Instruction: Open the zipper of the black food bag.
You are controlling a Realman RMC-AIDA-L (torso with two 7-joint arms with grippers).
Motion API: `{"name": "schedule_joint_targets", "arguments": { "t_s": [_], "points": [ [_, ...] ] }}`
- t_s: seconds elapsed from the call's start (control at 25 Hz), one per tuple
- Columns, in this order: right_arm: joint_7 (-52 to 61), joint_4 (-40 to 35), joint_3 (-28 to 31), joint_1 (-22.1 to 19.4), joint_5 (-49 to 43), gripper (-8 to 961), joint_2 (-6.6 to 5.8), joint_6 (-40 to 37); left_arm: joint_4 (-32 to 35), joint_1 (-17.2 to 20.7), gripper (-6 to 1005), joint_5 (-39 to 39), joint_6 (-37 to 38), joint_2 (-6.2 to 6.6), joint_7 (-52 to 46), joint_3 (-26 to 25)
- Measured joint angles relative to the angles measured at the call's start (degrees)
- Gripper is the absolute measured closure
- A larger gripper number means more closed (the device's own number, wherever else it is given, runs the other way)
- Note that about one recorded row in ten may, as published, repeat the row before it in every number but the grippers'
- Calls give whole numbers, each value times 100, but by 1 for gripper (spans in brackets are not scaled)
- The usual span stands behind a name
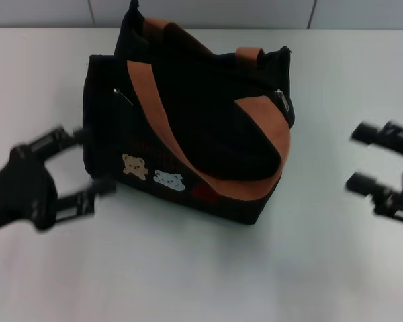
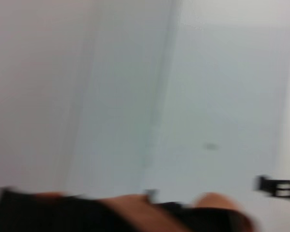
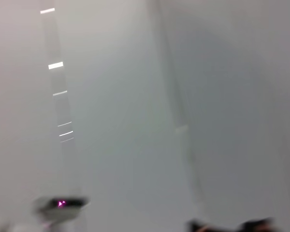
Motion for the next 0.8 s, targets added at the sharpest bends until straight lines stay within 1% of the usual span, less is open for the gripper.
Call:
{"name": "schedule_joint_targets", "arguments": {
  "t_s": [0.04,0.08,0.12,0.2,0.24,0.32,0.8],
  "points": [
    [27,-16,-220,54,2,203,18,-14,71,17,238,174,314,56,-6,66],
    [26,-39,-340,92,3,198,63,-6,107,4,217,380,540,99,-6,87],
    [25,-82,-444,129,5,193,123,8,110,-2,195,418,569,104,-6,89],
    [25,-248,-589,187,12,183,284,21,121,-21,152,559,630,113,-7,95],
    [24,-333,-634,202,21,178,353,20,124,-23,152,595,634,107,-8,97],
    [36,-430,-669,241,23,168,425,17,128,-22,151,613,635,90,-8,101],
    [110,-387,-691,298,39,128,443,32,90,-16,151,628,657,67,-79,167]
  ]
}}
